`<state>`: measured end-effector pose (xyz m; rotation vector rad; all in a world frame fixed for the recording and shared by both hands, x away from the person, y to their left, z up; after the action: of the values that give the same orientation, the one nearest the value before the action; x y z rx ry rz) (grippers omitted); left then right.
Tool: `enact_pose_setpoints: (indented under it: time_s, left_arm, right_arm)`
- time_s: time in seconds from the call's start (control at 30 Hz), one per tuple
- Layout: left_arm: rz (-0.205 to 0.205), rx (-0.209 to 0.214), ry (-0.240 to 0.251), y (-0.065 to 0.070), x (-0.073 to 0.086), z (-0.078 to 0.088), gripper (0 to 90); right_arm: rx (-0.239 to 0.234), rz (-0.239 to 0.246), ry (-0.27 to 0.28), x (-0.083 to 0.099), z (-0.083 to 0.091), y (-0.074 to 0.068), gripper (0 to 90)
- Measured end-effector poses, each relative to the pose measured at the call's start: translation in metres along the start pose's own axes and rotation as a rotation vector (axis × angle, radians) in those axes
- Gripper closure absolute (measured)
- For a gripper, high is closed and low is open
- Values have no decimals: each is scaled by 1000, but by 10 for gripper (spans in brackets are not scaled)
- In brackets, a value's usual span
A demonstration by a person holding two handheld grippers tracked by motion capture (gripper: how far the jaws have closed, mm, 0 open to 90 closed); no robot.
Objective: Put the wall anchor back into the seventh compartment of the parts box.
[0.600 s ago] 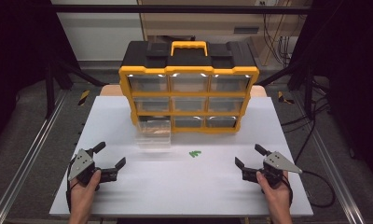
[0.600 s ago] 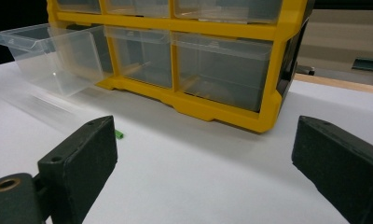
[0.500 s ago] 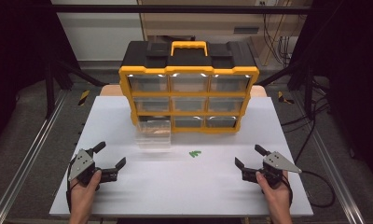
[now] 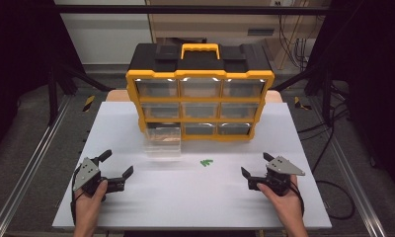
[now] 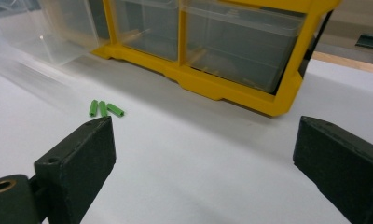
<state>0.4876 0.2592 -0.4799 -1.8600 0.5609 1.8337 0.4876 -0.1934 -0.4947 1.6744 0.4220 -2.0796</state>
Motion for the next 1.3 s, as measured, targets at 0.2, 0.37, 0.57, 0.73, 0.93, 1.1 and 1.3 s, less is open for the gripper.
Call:
enact_pose_setpoints:
  time_s: [0.2, 0.37, 0.57, 0.73, 0.93, 1.1, 1.3]
  left_arm:
    - [1, 2, -2, 0, 1, 0, 6]
    - [2, 2, -3, 0, 0, 0, 7]
    - [1, 1, -2, -1, 0, 0, 7]
    - [4, 2, 2, -1, 0, 0, 7]
    - [4, 4, 0, -1, 0, -1, 7]
    - [4, 6, 1, -1, 0, -1, 7]
    - [7, 4, 3, -2, 0, 0, 7]
  right_arm:
    - [-24, 2, -43, 0, -9, -9, 69]
    - [-40, 31, -88, -5, -19, -19, 102]
    - [-70, 47, -108, -14, -30, -30, 124]
    - [-107, 76, -131, -21, -43, -42, 127]
    - [-144, 118, -158, -28, -58, -54, 112]
    - [-163, 137, -196, -31, -73, -60, 119]
    - [-188, 140, -221, -33, -83, -64, 167]
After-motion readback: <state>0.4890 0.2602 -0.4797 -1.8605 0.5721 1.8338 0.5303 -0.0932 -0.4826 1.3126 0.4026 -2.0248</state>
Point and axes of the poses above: each handheld gripper's, and its own axes: z roughly backward along the jaws, x roughly out of its underside, y roughly to its right, the point moved 7 cm from there along -z, roughly forward along the jaws, and after that the axes turned 9 degrees about y, right-handed, at the moved point
